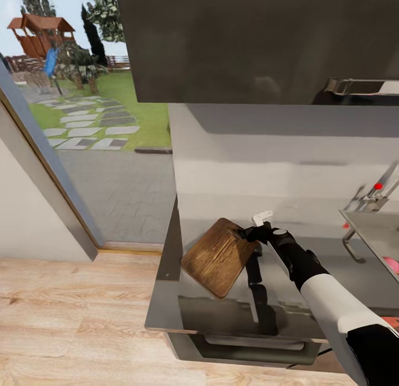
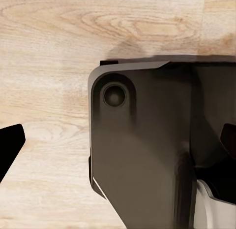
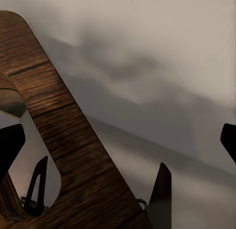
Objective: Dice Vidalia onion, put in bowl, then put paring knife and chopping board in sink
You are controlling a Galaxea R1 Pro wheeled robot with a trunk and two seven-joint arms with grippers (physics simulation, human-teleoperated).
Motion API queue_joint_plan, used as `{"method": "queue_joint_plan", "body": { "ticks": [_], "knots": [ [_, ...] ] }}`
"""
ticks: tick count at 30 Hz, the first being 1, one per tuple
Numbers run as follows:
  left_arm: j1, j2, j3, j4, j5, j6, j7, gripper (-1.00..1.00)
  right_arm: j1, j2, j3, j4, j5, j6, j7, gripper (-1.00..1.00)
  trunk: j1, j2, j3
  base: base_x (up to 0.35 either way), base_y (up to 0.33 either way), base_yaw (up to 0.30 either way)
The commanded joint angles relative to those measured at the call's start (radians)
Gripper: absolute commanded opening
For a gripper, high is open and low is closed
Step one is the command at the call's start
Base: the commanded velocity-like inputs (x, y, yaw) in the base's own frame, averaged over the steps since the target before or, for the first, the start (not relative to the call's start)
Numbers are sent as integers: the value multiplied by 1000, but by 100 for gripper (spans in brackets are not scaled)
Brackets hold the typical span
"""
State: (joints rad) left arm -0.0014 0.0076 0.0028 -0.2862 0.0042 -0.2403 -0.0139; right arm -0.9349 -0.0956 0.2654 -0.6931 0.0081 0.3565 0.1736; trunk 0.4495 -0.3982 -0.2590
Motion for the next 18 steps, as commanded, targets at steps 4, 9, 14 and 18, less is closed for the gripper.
{"method": "queue_joint_plan", "body": {
  "ticks": [4,9,14,18],
  "knots": [
    [0,0,0,-1,0,-2,-1,100,-1,-1,3,-2,1,6,1,100,1,-2,-5,0,0,0],
    [0,0,0,-1,0,-2,-1,100,-1,0,3,-2,1,6,1,100,1,-2,-8,0,0,0],
    [0,0,0,-1,0,-2,-1,100,-1,0,3,-2,1,6,1,100,1,-2,-12,0,0,0],
    [0,0,0,-1,0,-2,-1,100,-1,-1,3,-2,1,6,1,100,1,-2,-14,0,0,0]
  ]
}}
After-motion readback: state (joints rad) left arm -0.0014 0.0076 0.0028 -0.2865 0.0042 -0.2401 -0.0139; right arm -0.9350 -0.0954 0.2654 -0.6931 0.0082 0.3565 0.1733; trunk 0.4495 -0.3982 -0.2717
